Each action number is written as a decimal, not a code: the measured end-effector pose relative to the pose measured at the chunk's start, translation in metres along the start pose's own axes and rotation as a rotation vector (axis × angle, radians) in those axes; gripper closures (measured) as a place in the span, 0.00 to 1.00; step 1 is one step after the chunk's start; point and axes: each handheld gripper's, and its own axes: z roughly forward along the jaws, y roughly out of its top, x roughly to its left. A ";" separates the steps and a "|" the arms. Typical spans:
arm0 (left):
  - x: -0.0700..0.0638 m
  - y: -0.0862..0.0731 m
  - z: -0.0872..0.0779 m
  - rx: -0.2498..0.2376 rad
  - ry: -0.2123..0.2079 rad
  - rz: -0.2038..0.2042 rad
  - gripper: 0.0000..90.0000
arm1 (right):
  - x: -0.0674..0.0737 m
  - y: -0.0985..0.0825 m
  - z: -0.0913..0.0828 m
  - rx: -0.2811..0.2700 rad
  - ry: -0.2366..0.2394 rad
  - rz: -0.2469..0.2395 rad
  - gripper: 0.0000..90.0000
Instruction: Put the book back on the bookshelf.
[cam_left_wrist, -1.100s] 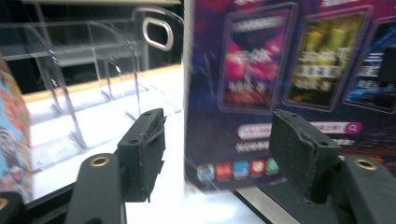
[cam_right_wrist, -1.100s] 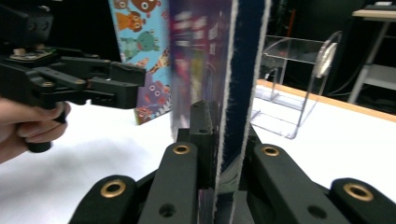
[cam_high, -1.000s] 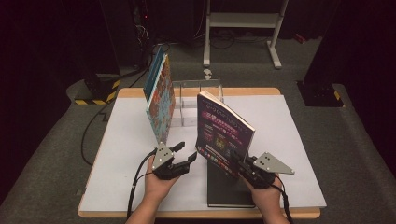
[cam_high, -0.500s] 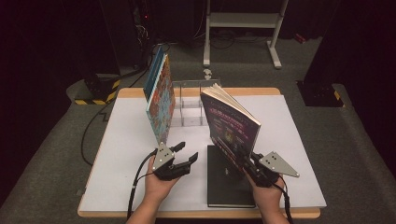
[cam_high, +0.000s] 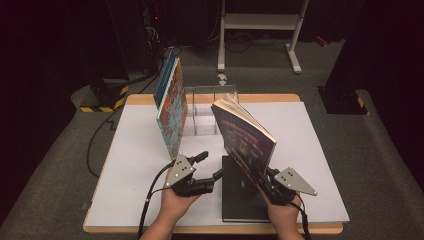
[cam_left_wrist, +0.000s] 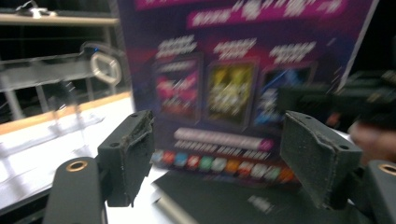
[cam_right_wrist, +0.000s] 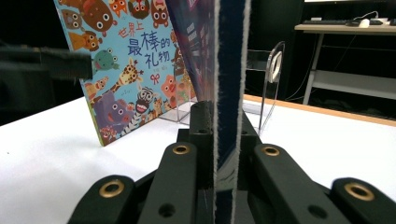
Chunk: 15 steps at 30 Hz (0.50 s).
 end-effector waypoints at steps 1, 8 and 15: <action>-0.004 0.001 0.002 0.001 -0.011 0.002 0.27 | 0.001 0.000 0.000 -0.001 0.001 0.000 0.92; -0.031 0.011 0.021 -0.011 -0.078 -0.003 0.22 | 0.005 -0.001 0.000 -0.001 0.003 -0.005 0.92; -0.048 0.020 0.038 -0.024 -0.119 0.014 0.20 | 0.006 -0.002 -0.001 -0.002 0.005 -0.004 0.92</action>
